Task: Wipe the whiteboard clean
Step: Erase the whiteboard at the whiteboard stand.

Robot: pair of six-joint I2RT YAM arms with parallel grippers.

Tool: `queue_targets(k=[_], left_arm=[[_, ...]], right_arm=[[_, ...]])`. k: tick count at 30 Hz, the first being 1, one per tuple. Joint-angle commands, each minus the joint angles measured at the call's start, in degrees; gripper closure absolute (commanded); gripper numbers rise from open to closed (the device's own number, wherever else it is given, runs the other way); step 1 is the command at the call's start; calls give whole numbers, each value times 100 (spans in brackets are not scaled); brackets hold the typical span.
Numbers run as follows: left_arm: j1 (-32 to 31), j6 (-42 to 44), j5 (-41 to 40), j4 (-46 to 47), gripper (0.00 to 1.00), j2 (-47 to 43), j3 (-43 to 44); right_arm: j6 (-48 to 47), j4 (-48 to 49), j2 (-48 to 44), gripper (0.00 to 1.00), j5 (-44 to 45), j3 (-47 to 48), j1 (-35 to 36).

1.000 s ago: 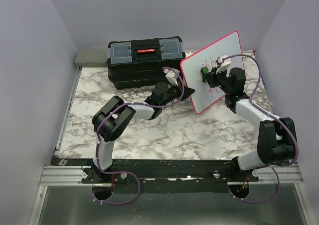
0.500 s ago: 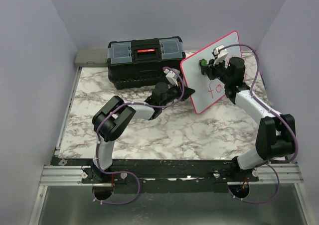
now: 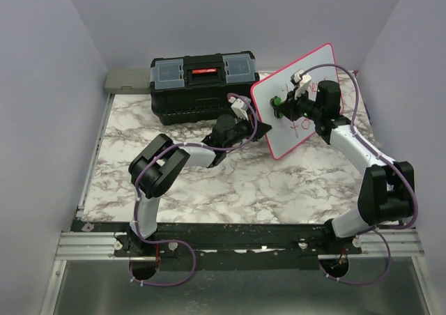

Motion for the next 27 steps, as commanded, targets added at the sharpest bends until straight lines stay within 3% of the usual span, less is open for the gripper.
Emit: queue_targets(k=[1,8,12,20,23,27], left_arm=[[-251,512,828,303,100,-89,-37],[-251,521,819,308,100,-89,-30],[-254,536,825,303,100,-100,-32],[-252,516,828,334,100,-56,4],[-252,503,837,334,100,-55,27],[-254,521,837,317,100,-81,5]], right_arm=[[1047,1106,59,99,1978,-39,88],[1104,535,406,99,2872,246,77],[968,53,514,99,2828,344,-4],[-1033,-2428,627,99,-689,905,21],[-1256,-2752,735,99,-1099,1122,50],[-284,-1752,589,99,-514,1029,50]])
